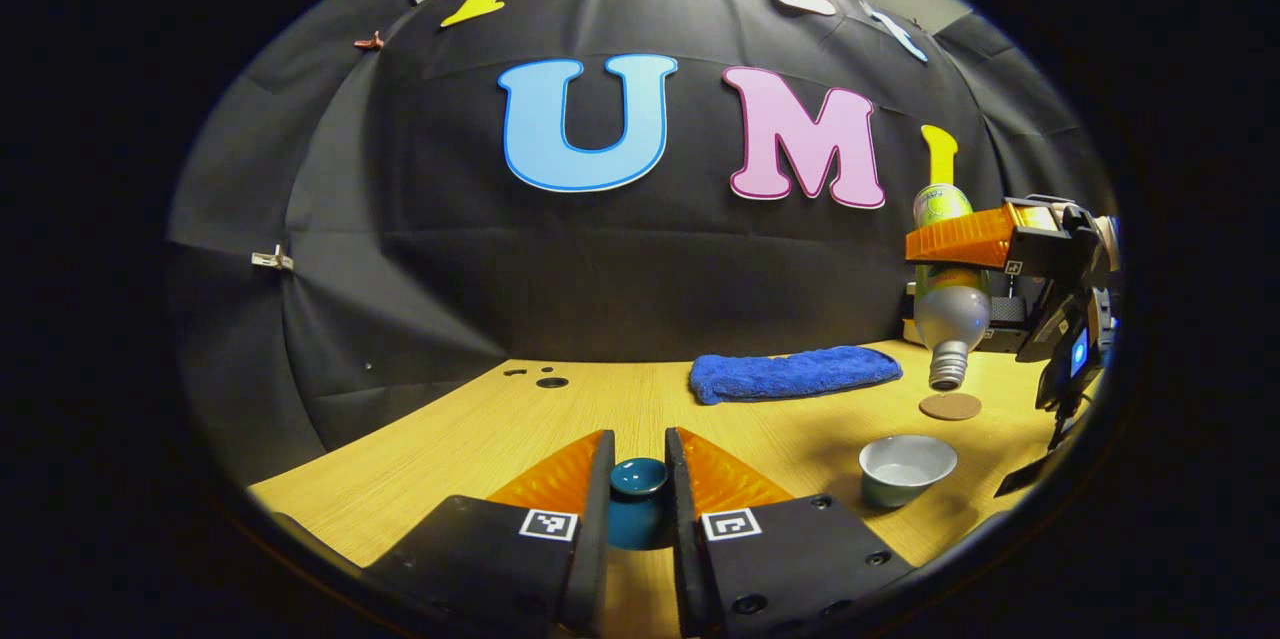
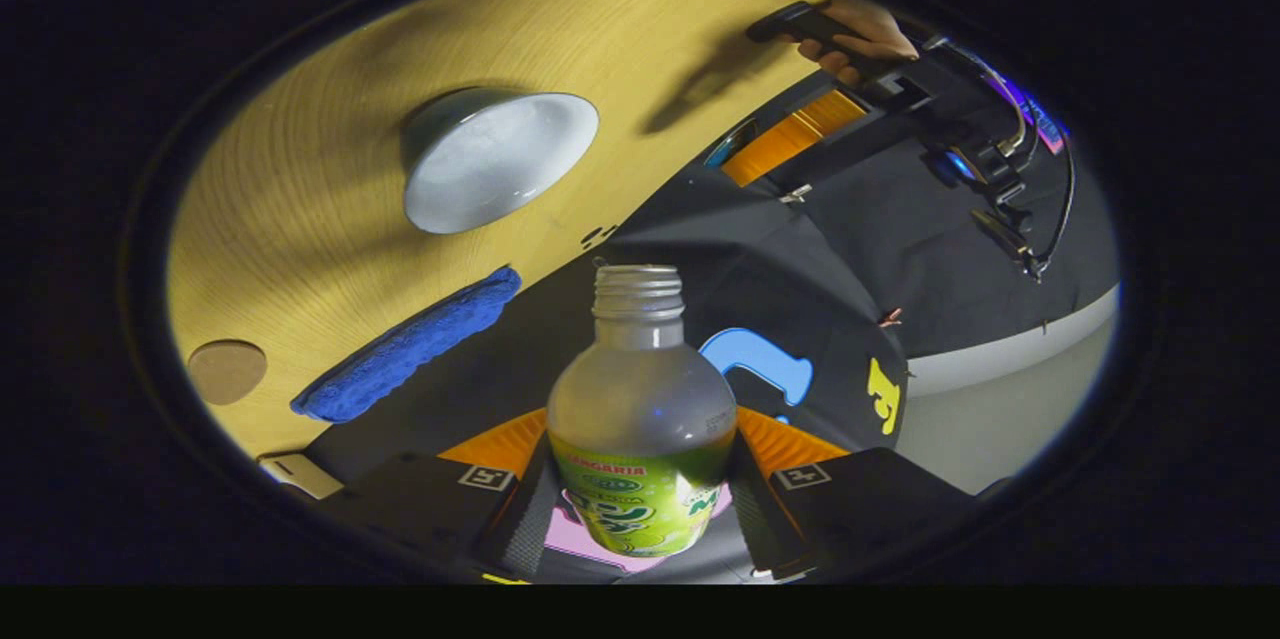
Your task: Open the teacup lid with one hand, grasp the water bottle and pour water into the teacup with the other hand; after pouring, place the water bottle on the coaster and then close the teacup lid.
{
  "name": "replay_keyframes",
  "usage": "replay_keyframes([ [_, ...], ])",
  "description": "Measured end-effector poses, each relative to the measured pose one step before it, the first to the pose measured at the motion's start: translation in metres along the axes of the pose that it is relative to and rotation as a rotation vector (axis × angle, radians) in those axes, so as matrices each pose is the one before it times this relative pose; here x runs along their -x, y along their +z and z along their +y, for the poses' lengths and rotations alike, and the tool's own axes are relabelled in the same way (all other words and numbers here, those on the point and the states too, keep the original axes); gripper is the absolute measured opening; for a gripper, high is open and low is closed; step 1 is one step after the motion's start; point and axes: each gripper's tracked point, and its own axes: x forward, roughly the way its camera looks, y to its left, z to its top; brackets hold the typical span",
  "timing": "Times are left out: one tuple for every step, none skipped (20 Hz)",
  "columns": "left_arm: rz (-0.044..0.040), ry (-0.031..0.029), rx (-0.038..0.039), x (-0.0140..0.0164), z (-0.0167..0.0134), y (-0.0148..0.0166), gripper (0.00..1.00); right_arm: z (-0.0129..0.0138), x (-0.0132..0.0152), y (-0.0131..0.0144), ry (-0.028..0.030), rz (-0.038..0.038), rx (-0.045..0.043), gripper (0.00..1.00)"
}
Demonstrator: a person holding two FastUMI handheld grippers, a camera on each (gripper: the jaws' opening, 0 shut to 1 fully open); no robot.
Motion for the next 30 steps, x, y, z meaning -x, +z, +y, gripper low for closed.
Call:
replay_keyframes([
  [-0.00038, -0.00036, 0.00004, -0.00033, 0.00035, -0.00016, 0.31, 0.00065, 0.00001, 0.00228, 0.00208, -0.00695, 0.01068, 0.78],
  [0.00039, 0.00002, -0.00033, 0.00040, 0.00033, 0.00030, 0.32, 0.00115, -0.00099, 0.00161, 0.00107, -0.00310, 0.00993, 0.78],
  [-0.00030, 0.00011, 0.00001, 0.00000, -0.00017, -0.00018, 0.31, 0.00052, 0.00012, 0.00071, 0.00070, -0.00129, 0.00859, 0.78],
  [0.00007, 0.00028, -0.00006, -0.00040, -0.00030, 0.00028, 0.31, 0.00077, -0.00061, 0.00144, 0.00146, -0.00222, 0.00701, 0.78],
  [-0.00026, 0.00017, 0.00001, 0.00041, -0.00003, -0.00037, 0.31, 0.00020, 0.00022, 0.00076, -0.00019, -0.00258, 0.00551, 0.78],
  [-0.00003, 0.00024, -0.00006, -0.00077, -0.00048, 0.00007, 0.31, -0.00025, -0.00032, 0.00052, -0.00019, -0.00156, 0.00245, 0.78],
  [-0.00013, 0.00116, -0.00014, 0.00118, 0.00086, 0.00003, 0.31, 0.00033, 0.00033, -0.00034, -0.00022, 0.00089, 0.00016, 0.78],
  [-0.00038, 0.00260, -0.00007, 0.00006, 0.00036, 0.00074, 0.31, 0.00016, 0.00065, 0.00009, 0.00048, 0.00105, 0.00007, 0.79],
  [0.00022, 0.00367, -0.00018, -0.00025, 0.00092, -0.00092, 0.31, 0.00032, 0.00012, -0.00094, 0.00117, 0.00116, 0.00027, 0.78],
  [-0.00039, 0.00181, 0.00011, 0.00002, 0.00028, 0.00032, 0.32, 0.00015, 0.00000, 0.00037, 0.00204, 0.00218, 0.00012, 0.78],
  [0.00006, 0.00036, 0.00003, 0.00017, -0.00030, -0.00068, 0.31, 0.00096, 0.00081, 0.00050, 0.00183, -0.00071, 0.00135, 0.78],
  [0.00015, -0.00008, 0.00016, -0.00047, -0.00003, -0.00041, 0.31, -0.00031, 0.00051, 0.00000, -0.00193, -0.00040, 0.00419, 0.78],
  [-0.00004, -0.00017, 0.00001, 0.00003, -0.00054, 0.00059, 0.31, -0.00021, -0.00042, -0.00030, 0.00180, 0.00027, 0.00409, 0.78],
  [-0.00002, -0.00009, 0.00014, 0.00012, 0.00045, -0.00015, 0.31, 0.00014, 0.00036, -0.00043, 0.00154, 0.00284, 0.00235, 0.78],
  [0.00004, -0.00015, 0.00007, 0.00055, 0.00021, 0.00039, 0.31, 0.00066, 0.00106, -0.00068, 0.00283, 0.00228, -0.00068, 0.78],
  [0.00009, -0.00002, 0.00002, -0.00030, 0.00000, -0.00059, 0.31, 0.00053, -0.00023, -0.00004, 0.00142, 0.00048, -0.00126, 0.79],
  [0.00008, 0.00008, -0.00001, -0.00027, -0.00020, 0.00028, 0.31, 0.00046, 0.00069, -0.00053, -0.00009, 0.00167, -0.00059, 0.78],
  [-0.00021, -0.00003, 0.00006, -0.00010, -0.00012, -0.00032, 0.31, 0.00122, 0.00073, -0.00006, 0.00243, 0.00135, -0.00021, 0.78],
  [0.00008, 0.00014, 0.00022, 0.00035, 0.00015, 0.00021, 0.31, 0.00078, 0.00087, 0.00050, 0.00166, -0.00071, -0.00031, 0.78],
  [0.00002, -0.00004, 0.00008, 0.00000, 0.00000, 0.00030, 0.31, -0.00004, -0.00057, 0.00008, -0.00151, 0.00157, -0.00093, 0.78],
  [0.00012, 0.00000, -0.00010, -0.00022, -0.00024, -0.00007, 0.31, 0.00078, 0.00052, -0.00083, 0.00265, 0.00388, -0.00439, 0.79],
  [-0.00010, -0.00005, -0.00012, 0.00015, 0.00021, -0.00036, 0.31, 0.00155, 0.00120, -0.00093, 0.00111, 0.00588, -0.00898, 0.78],
  [0.00000, 0.00021, 0.00007, -0.00011, 0.00033, 0.00012, 0.31, 0.00122, 0.00063, -0.00183, 0.00272, 0.00781, -0.01335, 0.78],
  [0.00019, 0.00004, -0.00007, -0.00002, -0.00050, -0.00043, 0.32, 0.00325, 0.00176, -0.00147, 0.00477, 0.00872, -0.01660, 0.79],
  [-0.00013, 0.00256, -0.00010, -0.00028, 0.00034, 0.00033, 0.32, 0.00229, 0.00136, -0.00193, 0.00349, 0.01079, -0.02063, 0.79],
  [-0.00019, 0.00314, -0.00009, -0.00023, 0.00076, 0.00099, 0.31, 0.00088, 0.00183, -0.00152, 0.00468, 0.00892, -0.02350, 0.79],
  [0.00005, 0.00285, 0.00010, 0.00004, 0.00058, -0.00077, 0.32, -0.00137, 0.00178, -0.00169, -0.00103, 0.01076, -0.03157, 0.79],
  [-0.00006, 0.00251, 0.00020, -0.00047, 0.00003, -0.00085, 0.31, 0.00083, 0.00232, -0.00164, 0.00217, 0.01318, -0.04097, 0.79],
  [-0.00017, 0.00201, 0.00003, -0.00013, 0.00022, 0.00061, 0.31, 0.00069, 0.00270, -0.00400, -0.00059, 0.02244, -0.04767, 0.79],
  [-0.00005, 0.00048, 0.00022, 0.00004, 0.00012, -0.00094, 0.31, 0.00178, 0.00371, -0.00405, 0.00340, 0.02211, -0.05567, 0.78],
])
